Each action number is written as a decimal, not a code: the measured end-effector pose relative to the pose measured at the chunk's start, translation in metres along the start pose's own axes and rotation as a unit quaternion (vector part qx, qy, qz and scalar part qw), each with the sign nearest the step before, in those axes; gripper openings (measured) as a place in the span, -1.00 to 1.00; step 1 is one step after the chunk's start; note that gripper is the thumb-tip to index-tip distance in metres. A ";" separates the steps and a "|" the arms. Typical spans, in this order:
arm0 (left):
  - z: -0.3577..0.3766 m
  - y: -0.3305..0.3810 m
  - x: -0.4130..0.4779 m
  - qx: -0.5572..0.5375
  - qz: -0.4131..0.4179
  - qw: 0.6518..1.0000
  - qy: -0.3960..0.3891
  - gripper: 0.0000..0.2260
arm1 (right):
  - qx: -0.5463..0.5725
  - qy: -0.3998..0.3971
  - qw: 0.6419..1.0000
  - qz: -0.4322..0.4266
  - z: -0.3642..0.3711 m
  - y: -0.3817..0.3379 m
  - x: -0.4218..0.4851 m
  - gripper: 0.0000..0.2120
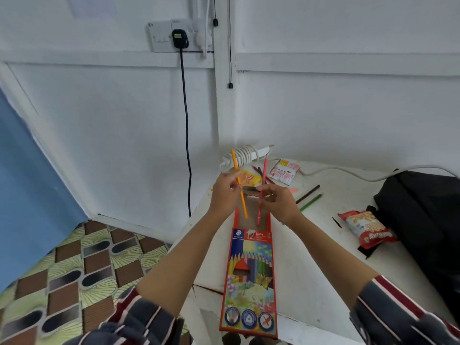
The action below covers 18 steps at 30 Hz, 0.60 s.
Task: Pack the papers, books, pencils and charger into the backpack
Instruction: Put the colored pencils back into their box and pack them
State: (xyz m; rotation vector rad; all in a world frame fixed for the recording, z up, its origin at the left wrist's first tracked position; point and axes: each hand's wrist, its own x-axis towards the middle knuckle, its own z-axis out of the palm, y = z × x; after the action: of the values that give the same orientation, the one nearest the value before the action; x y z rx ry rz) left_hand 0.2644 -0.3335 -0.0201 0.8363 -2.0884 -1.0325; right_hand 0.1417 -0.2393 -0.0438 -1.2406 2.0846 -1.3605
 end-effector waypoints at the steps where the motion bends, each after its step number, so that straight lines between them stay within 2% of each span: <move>1: 0.003 -0.002 0.003 0.020 0.006 1.000 -0.019 -0.60 | -0.037 -0.008 0.999 -0.008 0.001 0.001 0.002 -0.70; 4: 0.013 -0.008 0.007 0.056 0.027 0.996 -0.071 -0.59 | -0.122 -0.018 0.992 -0.024 0.000 0.005 0.006 -0.70; 7: 0.020 -0.014 0.008 0.072 0.027 0.993 -0.095 -0.58 | -0.163 -0.036 0.985 -0.038 -0.003 0.006 0.005 -0.67; 14: 0.023 -0.015 0.012 0.061 0.023 0.993 -0.097 -0.59 | -0.211 -0.045 0.976 -0.025 -0.004 0.012 0.002 -0.65; 18: 0.023 -0.016 0.017 0.064 0.024 0.993 -0.093 -0.59 | -0.278 -0.064 0.958 -0.041 -0.008 0.014 0.000 -0.59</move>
State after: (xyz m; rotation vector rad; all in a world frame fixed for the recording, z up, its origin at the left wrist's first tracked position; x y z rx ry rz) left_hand 0.2411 -0.3445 -0.0396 0.7720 -2.3404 -0.9917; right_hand 0.1297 -0.2326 -0.0528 -1.5904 2.4288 -0.7035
